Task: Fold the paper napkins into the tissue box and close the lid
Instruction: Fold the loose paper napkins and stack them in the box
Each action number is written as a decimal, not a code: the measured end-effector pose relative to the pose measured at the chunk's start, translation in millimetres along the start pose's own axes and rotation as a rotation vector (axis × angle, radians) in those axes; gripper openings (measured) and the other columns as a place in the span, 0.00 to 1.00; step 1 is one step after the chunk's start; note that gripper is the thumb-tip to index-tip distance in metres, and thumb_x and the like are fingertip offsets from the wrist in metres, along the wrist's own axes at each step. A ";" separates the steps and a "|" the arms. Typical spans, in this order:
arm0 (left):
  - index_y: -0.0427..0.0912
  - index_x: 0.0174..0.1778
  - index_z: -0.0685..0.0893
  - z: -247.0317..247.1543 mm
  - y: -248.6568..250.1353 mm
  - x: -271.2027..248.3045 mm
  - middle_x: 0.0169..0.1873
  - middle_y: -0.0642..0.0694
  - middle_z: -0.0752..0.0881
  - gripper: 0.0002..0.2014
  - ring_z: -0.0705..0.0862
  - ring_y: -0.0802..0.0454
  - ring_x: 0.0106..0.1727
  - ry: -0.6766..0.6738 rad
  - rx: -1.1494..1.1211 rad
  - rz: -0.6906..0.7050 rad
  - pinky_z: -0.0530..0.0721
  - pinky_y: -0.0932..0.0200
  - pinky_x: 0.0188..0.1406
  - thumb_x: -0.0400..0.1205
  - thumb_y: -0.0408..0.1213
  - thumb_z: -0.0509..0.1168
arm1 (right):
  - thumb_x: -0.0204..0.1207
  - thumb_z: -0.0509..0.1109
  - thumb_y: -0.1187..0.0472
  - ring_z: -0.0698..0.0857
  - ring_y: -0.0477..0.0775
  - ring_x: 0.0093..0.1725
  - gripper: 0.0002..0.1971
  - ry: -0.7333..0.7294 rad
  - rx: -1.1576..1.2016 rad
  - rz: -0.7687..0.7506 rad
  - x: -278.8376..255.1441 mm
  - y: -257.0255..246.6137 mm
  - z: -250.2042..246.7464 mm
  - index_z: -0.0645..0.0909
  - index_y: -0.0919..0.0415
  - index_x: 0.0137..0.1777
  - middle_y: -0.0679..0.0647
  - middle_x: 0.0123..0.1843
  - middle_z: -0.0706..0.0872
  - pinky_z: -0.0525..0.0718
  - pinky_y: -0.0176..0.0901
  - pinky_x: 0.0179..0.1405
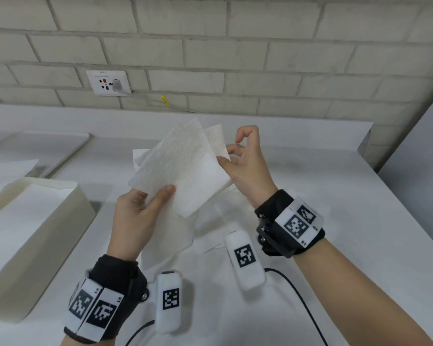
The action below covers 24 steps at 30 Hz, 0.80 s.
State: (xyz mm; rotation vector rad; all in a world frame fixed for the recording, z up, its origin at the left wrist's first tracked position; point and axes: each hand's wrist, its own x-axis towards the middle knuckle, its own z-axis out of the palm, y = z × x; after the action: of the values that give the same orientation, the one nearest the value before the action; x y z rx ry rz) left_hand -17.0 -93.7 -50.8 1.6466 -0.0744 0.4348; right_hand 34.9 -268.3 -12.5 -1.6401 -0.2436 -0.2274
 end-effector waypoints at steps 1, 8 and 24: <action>0.33 0.24 0.73 1.1 0.6 -0.6 0.11 0.64 0.74 0.18 0.75 0.71 0.18 0.016 0.008 0.004 0.68 0.80 0.22 0.79 0.29 0.69 | 0.74 0.64 0.76 0.78 0.51 0.36 0.20 -0.003 -0.024 -0.025 -0.8 2.5 0.9 0.64 0.47 0.41 0.57 0.39 0.80 0.75 0.40 0.35; 0.47 0.30 0.86 -7.7 -10.2 6.1 0.26 0.63 0.87 0.07 0.83 0.66 0.31 0.103 -0.012 0.000 0.80 0.70 0.33 0.75 0.39 0.73 | 0.83 0.61 0.59 0.85 0.45 0.41 0.10 -0.281 0.074 0.269 -8.0 -4.2 -1.6 0.84 0.58 0.47 0.49 0.42 0.87 0.87 0.42 0.44; 0.61 0.33 0.92 -10.5 -0.5 4.0 0.37 0.59 0.91 0.27 0.88 0.64 0.44 -0.063 -0.330 -0.143 0.78 0.61 0.53 0.80 0.68 0.51 | 0.75 0.65 0.74 0.86 0.40 0.43 0.11 -0.221 0.185 -0.072 -9.7 7.5 -11.7 0.84 0.58 0.46 0.42 0.38 0.89 0.82 0.31 0.50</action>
State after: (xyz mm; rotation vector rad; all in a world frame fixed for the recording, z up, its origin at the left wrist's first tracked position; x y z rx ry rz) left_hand -15.6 -82.6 -49.4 1.3301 -0.0710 0.2456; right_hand 27.8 -280.8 -21.5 -1.4735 -0.4785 -0.0740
